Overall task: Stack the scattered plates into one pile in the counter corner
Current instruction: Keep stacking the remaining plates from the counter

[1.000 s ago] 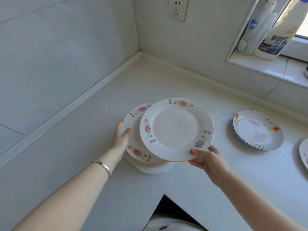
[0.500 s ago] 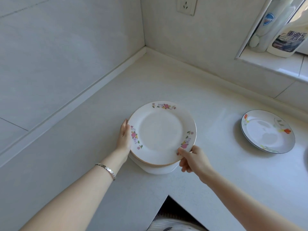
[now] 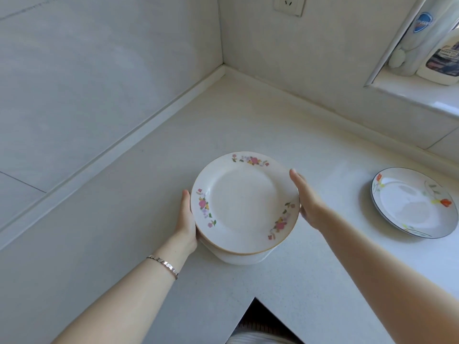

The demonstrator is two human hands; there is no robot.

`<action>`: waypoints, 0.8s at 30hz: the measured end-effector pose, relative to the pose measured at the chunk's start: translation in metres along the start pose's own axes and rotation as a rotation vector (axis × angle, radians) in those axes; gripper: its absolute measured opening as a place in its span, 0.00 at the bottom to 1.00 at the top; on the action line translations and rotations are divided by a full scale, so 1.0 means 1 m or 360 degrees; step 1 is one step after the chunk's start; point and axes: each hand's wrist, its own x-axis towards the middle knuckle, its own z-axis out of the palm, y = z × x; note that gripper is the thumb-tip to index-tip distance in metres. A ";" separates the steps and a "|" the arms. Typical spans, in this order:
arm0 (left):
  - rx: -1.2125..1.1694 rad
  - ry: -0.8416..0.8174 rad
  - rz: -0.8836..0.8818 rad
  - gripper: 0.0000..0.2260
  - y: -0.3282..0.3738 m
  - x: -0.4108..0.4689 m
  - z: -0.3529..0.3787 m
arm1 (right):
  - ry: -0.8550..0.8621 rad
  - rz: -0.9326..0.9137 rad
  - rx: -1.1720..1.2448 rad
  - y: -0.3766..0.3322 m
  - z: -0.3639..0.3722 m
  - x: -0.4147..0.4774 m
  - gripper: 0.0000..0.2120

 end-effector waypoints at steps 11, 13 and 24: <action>-0.0070 -0.0004 -0.0083 0.29 0.005 0.002 0.003 | -0.0347 0.0055 0.0130 0.009 -0.001 0.019 0.21; -0.0064 -0.0011 -0.0080 0.29 0.005 0.001 0.001 | -0.0362 0.0032 0.0115 0.010 0.000 0.019 0.20; 0.0567 0.0629 0.0410 0.22 0.032 -0.024 0.010 | -0.0141 0.0157 -0.0171 0.005 -0.009 -0.001 0.30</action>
